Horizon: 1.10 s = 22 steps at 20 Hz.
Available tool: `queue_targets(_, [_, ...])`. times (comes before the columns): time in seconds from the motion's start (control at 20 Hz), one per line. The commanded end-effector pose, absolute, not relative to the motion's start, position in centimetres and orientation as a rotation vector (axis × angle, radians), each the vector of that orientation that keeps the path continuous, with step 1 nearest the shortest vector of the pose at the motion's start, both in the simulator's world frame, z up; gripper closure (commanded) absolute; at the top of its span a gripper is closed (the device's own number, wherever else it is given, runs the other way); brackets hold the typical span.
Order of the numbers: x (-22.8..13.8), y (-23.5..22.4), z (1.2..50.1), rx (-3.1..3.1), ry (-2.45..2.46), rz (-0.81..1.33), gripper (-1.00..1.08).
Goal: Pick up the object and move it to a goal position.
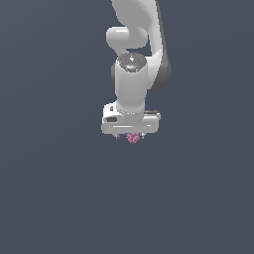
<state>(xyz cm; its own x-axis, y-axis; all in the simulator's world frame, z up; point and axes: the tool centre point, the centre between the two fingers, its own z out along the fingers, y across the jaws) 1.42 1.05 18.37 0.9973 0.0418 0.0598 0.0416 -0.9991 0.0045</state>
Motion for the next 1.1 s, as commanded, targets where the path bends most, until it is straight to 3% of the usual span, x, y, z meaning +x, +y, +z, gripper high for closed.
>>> queue_targets(0.0, [1.4, 1.1, 18.4, 3.136, 0.065, 0.094, -0.92])
queue_targets(1.05, [1.1, -0.1, 17.9, 3.129, 0.149, 0.083, -0.92])
